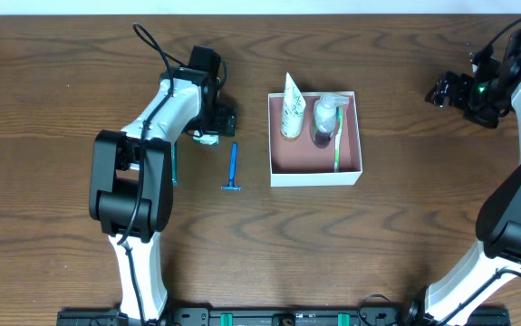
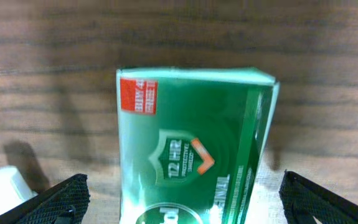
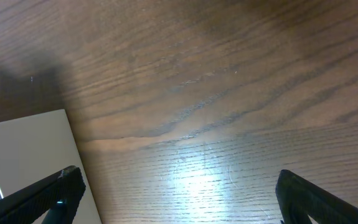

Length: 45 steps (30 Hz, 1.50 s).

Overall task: Pack container
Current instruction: 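Lower the left gripper around the soap box and close on it, then lift the soap box with the left gripper and carry it to the box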

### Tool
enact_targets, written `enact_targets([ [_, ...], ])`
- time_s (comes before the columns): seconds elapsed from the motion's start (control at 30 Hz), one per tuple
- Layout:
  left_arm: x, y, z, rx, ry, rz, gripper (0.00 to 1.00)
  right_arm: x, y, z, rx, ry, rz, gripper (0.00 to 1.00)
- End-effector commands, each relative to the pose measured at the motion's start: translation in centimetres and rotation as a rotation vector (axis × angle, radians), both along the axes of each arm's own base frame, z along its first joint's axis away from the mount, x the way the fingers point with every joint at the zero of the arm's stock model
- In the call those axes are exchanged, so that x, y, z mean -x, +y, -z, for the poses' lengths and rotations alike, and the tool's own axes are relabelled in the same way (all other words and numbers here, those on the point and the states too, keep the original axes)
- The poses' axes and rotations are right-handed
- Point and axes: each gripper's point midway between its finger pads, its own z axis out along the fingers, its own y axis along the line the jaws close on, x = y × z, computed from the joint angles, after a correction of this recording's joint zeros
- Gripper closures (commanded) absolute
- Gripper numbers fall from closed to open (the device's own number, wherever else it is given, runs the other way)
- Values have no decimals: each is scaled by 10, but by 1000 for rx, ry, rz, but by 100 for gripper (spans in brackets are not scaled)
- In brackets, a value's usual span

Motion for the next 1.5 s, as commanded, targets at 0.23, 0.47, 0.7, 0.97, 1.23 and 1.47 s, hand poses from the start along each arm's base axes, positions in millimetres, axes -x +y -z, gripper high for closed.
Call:
enact_targets([
  [0.23,-7,1,5,-6,-25,-10,2,-4,-4,-7,10,-23,-2,1],
  [0.47,-7,1,5,-7,-23,-10,2,-4,-4,-7,10,-22,-2,1],
  [0.7,3,3,12,-18,9,21,2,-4,-4,-7,10,-23,-2,1],
  [0.97,5,3,14,-21,12,34,2,-4,-4,-7,10,-23,-2,1],
  [1.23,2,3,14,-19,1,34,2,-4,-4,-7,10,-23,-1,1],
  [1.47,2,3,14,-19,1,34,25,-4,-4,-7,10,-23,-2,1],
])
